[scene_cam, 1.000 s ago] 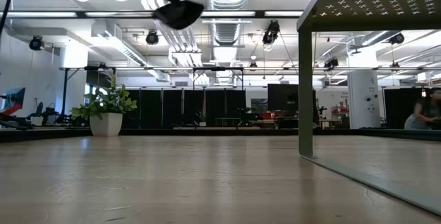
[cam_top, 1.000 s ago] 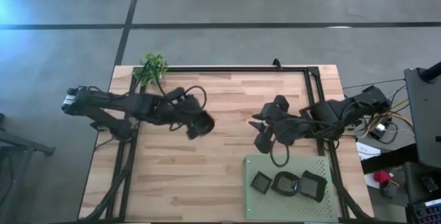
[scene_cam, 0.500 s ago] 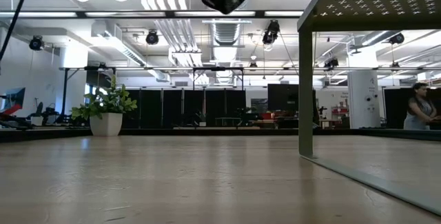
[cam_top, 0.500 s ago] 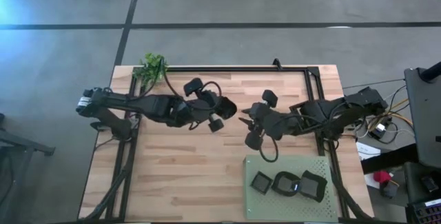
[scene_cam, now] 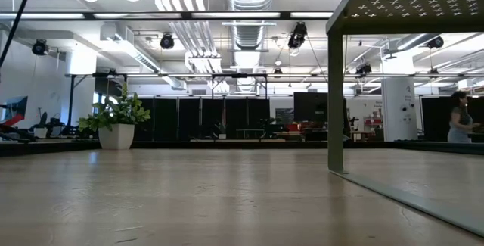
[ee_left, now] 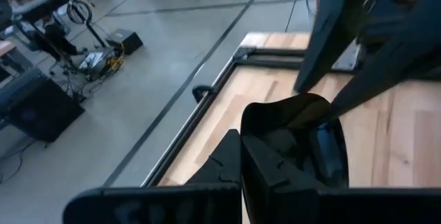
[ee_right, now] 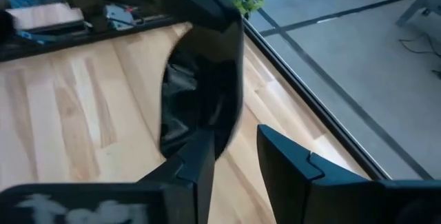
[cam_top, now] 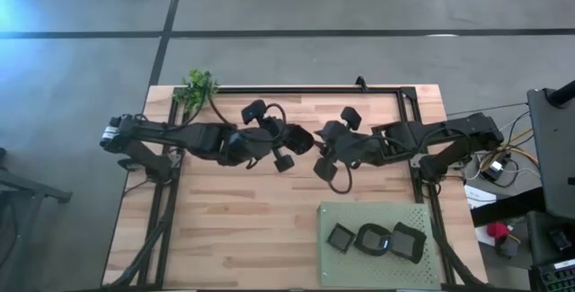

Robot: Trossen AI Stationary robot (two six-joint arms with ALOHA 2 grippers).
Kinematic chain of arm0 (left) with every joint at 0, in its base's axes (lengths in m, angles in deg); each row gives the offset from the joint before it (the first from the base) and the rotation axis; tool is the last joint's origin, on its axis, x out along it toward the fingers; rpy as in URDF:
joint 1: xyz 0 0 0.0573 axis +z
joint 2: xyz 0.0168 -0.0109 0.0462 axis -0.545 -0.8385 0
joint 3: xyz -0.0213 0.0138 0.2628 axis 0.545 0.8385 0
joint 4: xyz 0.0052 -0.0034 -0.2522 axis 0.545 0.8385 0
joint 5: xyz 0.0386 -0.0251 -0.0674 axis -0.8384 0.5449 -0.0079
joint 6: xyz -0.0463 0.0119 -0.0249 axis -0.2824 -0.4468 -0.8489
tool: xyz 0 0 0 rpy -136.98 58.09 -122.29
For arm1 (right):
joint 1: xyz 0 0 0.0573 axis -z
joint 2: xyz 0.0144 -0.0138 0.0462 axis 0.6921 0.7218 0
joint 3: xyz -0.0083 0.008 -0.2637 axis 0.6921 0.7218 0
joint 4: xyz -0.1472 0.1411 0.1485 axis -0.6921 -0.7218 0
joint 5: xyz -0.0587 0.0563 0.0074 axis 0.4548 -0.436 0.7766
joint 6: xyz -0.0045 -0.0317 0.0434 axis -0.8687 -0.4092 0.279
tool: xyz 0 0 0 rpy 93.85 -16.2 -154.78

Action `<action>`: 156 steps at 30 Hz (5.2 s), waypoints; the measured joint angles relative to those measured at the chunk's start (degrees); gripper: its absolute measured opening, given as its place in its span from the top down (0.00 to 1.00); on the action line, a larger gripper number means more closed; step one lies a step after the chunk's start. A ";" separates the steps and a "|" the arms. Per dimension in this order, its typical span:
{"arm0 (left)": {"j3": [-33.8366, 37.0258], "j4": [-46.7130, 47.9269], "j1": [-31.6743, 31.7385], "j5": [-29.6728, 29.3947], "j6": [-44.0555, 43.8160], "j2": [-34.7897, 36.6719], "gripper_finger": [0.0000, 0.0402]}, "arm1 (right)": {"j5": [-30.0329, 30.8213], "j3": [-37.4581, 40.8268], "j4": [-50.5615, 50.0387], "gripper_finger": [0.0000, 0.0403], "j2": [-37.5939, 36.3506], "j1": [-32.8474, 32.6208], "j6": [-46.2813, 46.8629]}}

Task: Pick & Place Mini shaped plates
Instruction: Stack the leaf-shaped plate on the leaf-shaped plates on the shelf, then return to Home Position

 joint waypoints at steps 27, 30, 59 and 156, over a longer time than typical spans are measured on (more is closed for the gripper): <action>0.00 -2.07 -0.40 0.18 -0.37 0.15 0.99 | 0.18 0.15 0.65 0.98 0.13 0.78 0.07; 0.00 -2.18 -0.40 0.95 -1.05 0.15 0.94 | -0.09 0.11 1.42 0.98 0.13 0.74 0.04; -6.47 5.99 -4.39 1.12 -1.67 3.90 0.69 | -23.13 -2.73 -16.87 0.98 -3.60 1.32 3.25; -6.61 14.57 -4.18 15.71 -4.71 10.51 0.98 | -51.44 -23.93 -38.24 0.98 4.96 -9.59 -10.76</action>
